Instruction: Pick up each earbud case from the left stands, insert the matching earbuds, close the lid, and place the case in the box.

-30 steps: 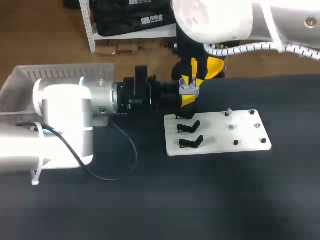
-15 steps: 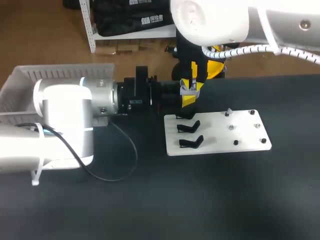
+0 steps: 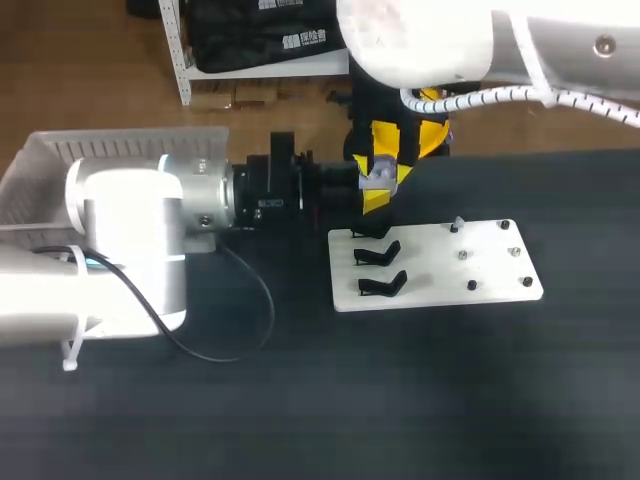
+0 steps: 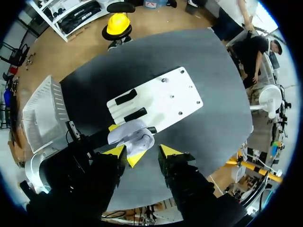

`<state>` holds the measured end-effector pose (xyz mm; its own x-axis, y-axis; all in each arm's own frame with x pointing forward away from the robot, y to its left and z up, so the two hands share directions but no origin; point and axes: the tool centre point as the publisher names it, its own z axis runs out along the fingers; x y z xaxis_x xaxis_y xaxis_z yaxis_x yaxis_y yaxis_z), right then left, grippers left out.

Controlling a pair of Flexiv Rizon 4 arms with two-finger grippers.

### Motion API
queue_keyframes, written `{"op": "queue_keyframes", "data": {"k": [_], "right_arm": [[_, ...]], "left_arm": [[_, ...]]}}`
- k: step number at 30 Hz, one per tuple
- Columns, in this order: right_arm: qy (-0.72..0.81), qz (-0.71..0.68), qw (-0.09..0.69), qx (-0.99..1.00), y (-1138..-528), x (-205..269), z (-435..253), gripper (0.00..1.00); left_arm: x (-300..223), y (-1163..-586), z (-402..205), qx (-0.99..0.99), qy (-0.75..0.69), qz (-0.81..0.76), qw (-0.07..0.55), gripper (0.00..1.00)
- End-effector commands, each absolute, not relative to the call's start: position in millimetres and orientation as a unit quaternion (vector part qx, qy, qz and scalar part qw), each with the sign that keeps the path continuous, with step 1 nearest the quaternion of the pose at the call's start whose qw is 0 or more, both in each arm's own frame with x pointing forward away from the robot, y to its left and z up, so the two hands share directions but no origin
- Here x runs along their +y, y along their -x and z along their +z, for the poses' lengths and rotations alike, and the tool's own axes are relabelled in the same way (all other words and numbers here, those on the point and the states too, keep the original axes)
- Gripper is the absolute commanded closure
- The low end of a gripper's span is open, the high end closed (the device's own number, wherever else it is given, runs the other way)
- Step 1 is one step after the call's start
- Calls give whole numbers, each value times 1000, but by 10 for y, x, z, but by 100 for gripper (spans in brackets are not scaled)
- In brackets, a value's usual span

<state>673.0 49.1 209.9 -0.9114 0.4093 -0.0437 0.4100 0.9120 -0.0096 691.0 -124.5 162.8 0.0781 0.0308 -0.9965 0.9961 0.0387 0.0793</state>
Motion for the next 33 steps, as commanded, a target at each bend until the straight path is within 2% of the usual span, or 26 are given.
{"op": "queue_keyframes", "data": {"k": [1,5,8,9,10,12,13,16,23,33], "right_arm": [[-198,8,32,980,-6629,416,2153,46],[-152,34,61,986,-6507,389,2271,41],[-110,49,90,989,-6414,339,2371,13],[-88,55,95,990,-6385,322,2404,9],[-71,61,101,990,-6348,314,2435,10],[-47,73,106,991,-6300,298,2472,6],[-34,76,108,991,-6273,294,2484,8],[-13,76,115,990,-6221,290,2493,0],[43,83,112,989,-6128,236,2488,0],[43,83,112,989,-6128,236,2488,0]], "left_arm": [[-1253,-6890,1615,497,-514,-460,527,100],[-1253,-6890,1615,497,-514,-460,527,100],[-1253,-6890,1615,497,-514,-460,527,100],[-1253,-6890,1615,497,-514,-460,527,100],[-1253,-6890,1615,497,-514,-460,527,100],[-1253,-6890,1615,497,-514,-460,527,100],[-1253,-6890,1615,497,-514,-460,527,100],[-1253,-6890,1615,497,-514,-460,527,100],[-1253,-6890,1615,497,-514,-460,527,100],[-1253,-6890,1615,497,-514,-460,527,100]]}}
